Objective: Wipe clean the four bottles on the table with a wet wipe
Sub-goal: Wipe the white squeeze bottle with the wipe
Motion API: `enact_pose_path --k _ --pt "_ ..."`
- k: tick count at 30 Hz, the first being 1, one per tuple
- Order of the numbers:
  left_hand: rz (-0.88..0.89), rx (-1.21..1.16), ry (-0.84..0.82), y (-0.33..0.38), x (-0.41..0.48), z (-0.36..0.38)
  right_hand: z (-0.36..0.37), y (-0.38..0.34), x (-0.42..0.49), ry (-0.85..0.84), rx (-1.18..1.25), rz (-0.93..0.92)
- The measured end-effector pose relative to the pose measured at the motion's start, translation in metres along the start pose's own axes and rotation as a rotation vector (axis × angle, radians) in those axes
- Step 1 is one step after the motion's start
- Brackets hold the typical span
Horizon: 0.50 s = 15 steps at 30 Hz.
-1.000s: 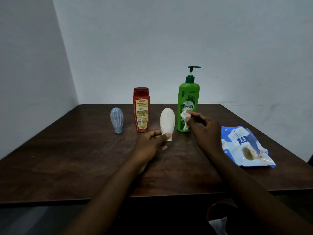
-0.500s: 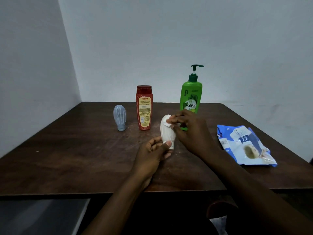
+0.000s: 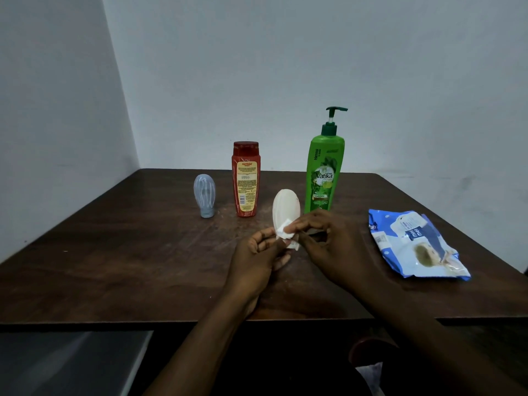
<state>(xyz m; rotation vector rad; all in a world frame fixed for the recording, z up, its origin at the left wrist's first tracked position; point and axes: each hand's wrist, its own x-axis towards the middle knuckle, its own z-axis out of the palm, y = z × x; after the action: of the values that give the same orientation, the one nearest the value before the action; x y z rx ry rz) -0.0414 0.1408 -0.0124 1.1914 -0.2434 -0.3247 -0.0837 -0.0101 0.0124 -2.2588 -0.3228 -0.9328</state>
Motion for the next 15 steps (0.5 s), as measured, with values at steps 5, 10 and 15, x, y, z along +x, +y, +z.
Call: enact_pose_path --k 5,10,15 --pt "0.001 0.006 -0.006 0.000 0.000 0.001 -0.001 0.012 0.021 0.100 -0.048 0.020" --pt "-0.009 0.012 -0.005 0.002 -0.001 0.002 -0.007 0.015 0.056 0.120 -0.065 0.026" --pt "-0.007 0.011 -0.006 0.002 -0.002 0.002 -0.005 0.014 0.063 0.074 -0.073 -0.021"
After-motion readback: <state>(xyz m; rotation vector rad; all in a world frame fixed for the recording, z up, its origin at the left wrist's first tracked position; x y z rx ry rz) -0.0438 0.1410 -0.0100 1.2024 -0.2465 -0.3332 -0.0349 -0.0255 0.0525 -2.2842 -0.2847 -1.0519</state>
